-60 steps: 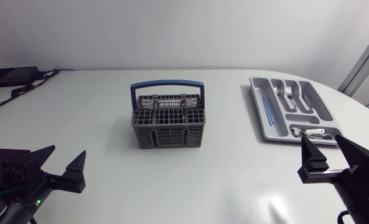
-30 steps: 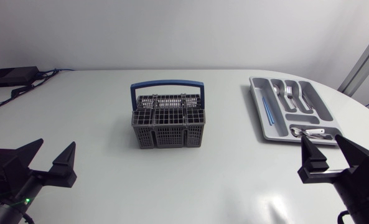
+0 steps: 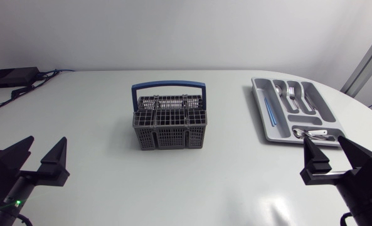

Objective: Unload the cutlery basket into the drawer organizer.

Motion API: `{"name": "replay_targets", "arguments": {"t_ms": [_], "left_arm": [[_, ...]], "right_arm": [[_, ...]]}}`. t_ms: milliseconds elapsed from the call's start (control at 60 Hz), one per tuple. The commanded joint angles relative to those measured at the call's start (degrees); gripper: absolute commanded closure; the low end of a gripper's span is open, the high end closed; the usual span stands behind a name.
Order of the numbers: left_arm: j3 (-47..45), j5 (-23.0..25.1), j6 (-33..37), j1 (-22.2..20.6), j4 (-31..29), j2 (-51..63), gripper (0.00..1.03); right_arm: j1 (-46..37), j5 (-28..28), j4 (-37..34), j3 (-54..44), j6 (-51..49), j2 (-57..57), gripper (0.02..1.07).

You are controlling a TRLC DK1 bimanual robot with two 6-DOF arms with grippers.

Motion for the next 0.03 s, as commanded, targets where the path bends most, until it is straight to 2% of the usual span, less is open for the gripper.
{"name": "replay_targets", "arguments": {"t_ms": [0,17], "left_arm": [[-1.4,0.4,-1.1,0.4,0.1,-0.4,0.04],[-1.4,0.4,-1.1,0.4,0.1,-0.4,0.04]], "right_arm": [[0.4,0.0,-0.2,-1.0,1.5,-0.3,0.07],[0.4,0.0,-0.2,-1.0,1.5,-0.3,0.07]]}}
